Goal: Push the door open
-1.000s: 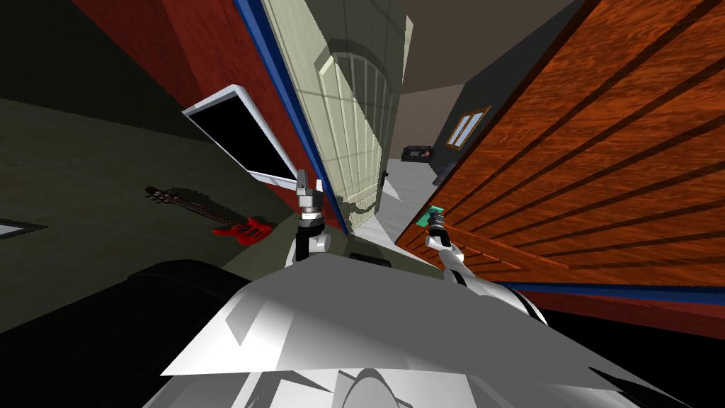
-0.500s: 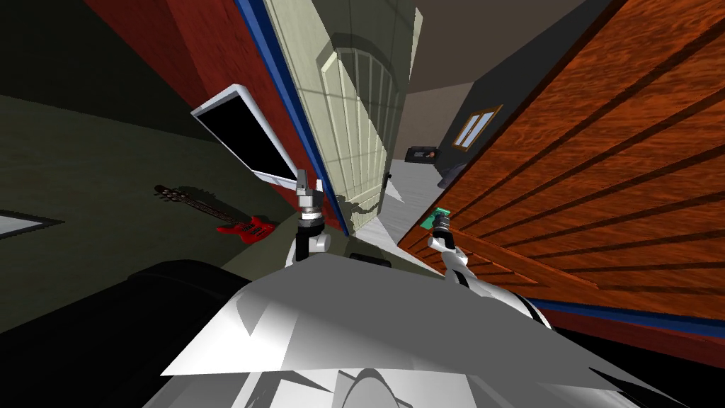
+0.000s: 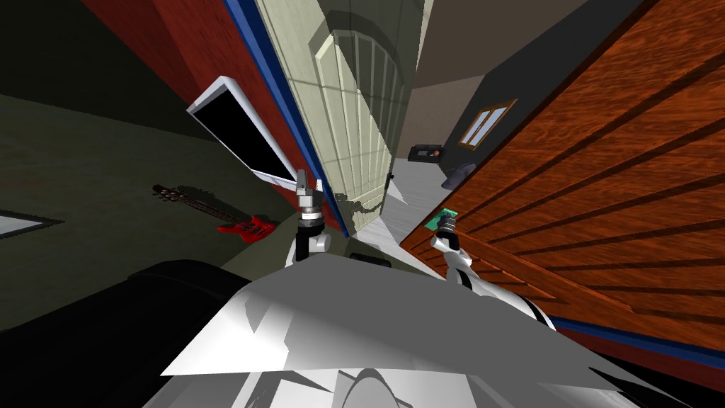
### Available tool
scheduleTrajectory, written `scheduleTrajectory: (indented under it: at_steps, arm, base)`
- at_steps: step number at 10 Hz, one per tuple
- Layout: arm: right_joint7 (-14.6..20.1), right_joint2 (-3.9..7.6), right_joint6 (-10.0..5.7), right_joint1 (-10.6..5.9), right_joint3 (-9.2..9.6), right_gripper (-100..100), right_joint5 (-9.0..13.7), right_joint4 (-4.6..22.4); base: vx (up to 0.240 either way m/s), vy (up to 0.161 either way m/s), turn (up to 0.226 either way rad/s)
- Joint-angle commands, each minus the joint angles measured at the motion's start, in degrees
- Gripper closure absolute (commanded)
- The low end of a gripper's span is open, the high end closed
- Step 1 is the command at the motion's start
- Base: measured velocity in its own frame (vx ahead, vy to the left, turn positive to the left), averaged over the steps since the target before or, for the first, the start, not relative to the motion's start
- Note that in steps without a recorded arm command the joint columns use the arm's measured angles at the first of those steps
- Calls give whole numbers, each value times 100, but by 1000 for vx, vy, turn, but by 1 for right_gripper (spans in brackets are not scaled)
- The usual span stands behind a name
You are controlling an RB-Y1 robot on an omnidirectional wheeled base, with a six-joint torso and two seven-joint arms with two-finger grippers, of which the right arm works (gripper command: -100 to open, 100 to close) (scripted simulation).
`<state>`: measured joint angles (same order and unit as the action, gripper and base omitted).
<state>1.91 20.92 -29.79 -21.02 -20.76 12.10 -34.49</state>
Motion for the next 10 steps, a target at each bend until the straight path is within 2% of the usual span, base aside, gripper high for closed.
scheduleTrajectory:
  at_steps: [1,4,6,7,10]
  arm:
    - [-90,30,-12,29,-162,100,25,-18]
    - [-280,27,7,53,-510,100,68,-8]
    - [-280,27,7,53,-510,100,68,-8]
    - [-406,24,20,70,-742,100,96,-2]
    - [-591,21,38,94,-1081,100,137,7]
  base:
    - [35,-5,36]
    - [81,-4,61]
    - [54,-2,9]
    - [66,-12,91]
    - [113,-10,59]
